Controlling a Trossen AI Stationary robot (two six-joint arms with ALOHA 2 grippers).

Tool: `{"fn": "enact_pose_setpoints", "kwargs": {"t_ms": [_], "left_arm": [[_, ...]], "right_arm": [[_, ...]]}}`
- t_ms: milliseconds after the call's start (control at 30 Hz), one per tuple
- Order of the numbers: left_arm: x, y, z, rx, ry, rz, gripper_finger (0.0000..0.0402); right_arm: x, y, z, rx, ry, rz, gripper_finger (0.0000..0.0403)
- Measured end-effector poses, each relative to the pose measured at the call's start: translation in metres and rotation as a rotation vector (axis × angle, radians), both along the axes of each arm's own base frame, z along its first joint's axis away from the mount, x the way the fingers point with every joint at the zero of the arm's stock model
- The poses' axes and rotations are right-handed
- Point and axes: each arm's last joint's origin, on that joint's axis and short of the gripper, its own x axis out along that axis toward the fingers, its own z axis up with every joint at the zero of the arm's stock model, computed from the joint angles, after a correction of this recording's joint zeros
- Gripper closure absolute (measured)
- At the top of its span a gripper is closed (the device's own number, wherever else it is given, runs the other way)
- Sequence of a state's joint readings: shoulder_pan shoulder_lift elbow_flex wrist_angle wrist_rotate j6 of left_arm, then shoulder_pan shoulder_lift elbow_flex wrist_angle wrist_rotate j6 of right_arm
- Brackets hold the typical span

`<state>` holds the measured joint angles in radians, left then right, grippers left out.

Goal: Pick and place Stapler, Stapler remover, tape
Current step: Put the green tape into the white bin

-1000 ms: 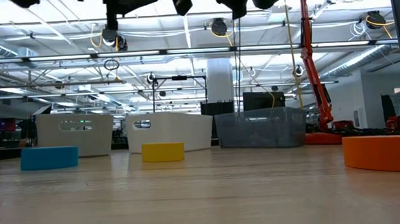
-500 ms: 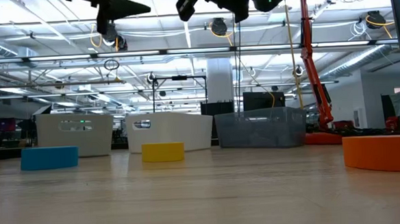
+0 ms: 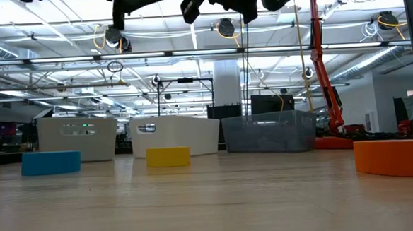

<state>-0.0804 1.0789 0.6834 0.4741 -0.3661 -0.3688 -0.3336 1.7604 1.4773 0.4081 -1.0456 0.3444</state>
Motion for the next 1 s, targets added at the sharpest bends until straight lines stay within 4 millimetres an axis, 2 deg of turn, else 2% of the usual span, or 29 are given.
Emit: {"fn": "enact_pose_setpoints", "kwargs": {"t_ms": [167,900,1000], "left_arm": [[0.005,0.004,-0.005,-0.011,0.011,0.021,0.0220],[0.005,0.017,-0.001,-0.010,-0.035,0.050,0.0220],[0.005,0.017,-0.001,-0.013,-0.036,0.051,0.0234]], "right_arm": [[0.000,0.000,0.000,0.002,0.003,0.002,0.0368],[0.000,0.001,0.000,0.035,0.033,0.024,0.0368],[0.000,0.000,0.000,0.036,0.034,0.024,0.0368]]}}
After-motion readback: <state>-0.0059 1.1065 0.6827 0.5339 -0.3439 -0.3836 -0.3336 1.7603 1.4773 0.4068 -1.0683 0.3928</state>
